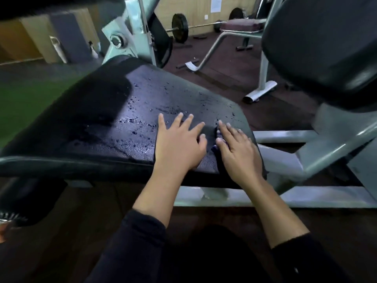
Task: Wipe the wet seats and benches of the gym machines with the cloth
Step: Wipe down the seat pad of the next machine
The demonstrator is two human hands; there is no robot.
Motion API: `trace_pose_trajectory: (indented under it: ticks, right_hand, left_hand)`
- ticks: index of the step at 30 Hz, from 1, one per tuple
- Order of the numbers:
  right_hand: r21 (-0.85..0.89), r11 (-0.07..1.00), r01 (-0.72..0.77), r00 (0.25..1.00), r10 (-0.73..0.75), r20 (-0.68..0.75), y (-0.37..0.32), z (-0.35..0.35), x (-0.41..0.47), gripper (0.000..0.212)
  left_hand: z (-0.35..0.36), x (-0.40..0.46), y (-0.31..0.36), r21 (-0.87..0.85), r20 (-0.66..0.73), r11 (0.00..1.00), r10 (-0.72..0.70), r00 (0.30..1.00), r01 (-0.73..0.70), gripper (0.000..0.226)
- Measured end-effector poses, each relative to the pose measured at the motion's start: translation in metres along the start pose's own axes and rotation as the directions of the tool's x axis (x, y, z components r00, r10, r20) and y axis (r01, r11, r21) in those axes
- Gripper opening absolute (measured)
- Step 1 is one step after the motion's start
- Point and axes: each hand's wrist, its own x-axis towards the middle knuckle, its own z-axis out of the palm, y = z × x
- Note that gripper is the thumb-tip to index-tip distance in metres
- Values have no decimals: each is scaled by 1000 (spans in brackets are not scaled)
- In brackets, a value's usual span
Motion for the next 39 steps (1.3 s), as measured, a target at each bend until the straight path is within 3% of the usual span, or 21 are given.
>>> trace_pose_trajectory:
  ticks: [5, 11, 14, 16, 19, 21, 27, 32, 35, 39]
  right_hand:
    - [-20, 998, 62, 997, -63, -49, 6, -5, -16, 62]
    - [-97, 986, 139, 959, -158, -236, -1, 11, -42, 50]
    - [-129, 985, 113, 974, -136, -182, -15, 11, -36, 52]
    - [-158, 978, 135, 987, -147, -69, -16, 12, -18, 57]
    - [-159, 974, 160, 985, -146, 96, 6, 13, 21, 66]
    - [-115, 989, 95, 988, -79, 133, 28, 9, 40, 59]
    - [-14, 997, -73, 995, 74, 59, 38, -8, 16, 46]
    - [-125, 980, -153, 988, 150, -29, 15, -4, -37, 54]
    - [-149, 983, -110, 992, 99, -75, -12, 4, -40, 74]
    - [-170, 985, -9, 1000, 8, -4, -17, 12, -6, 73]
  left_hand:
    - [-5, -1, 2, -14, 18, 1000, 4, 1000, -4, 52]
    - [-1, -1, 1, -8, -15, 1000, 11, 1000, -11, 51]
    - [-2, -2, 1, -6, -4, 1000, 17, 1000, -17, 51]
    - [-1, -1, 1, 0, -1, 1000, 19, 1000, -19, 51]
    - [1, 0, 1, 2, -15, 1000, 18, 1000, -18, 51]
    - [1, -1, 1, -2, -22, 1000, 10, 1000, -10, 51]
    - [-1, -2, 0, -32, -12, 999, 11, 1000, -11, 51]
    - [0, -2, 0, -42, -24, 999, 13, 1000, -14, 50]
    - [0, -2, -1, -44, -44, 999, 12, 999, -14, 50]
    - [0, -2, 0, -43, -46, 999, 15, 999, -17, 49]
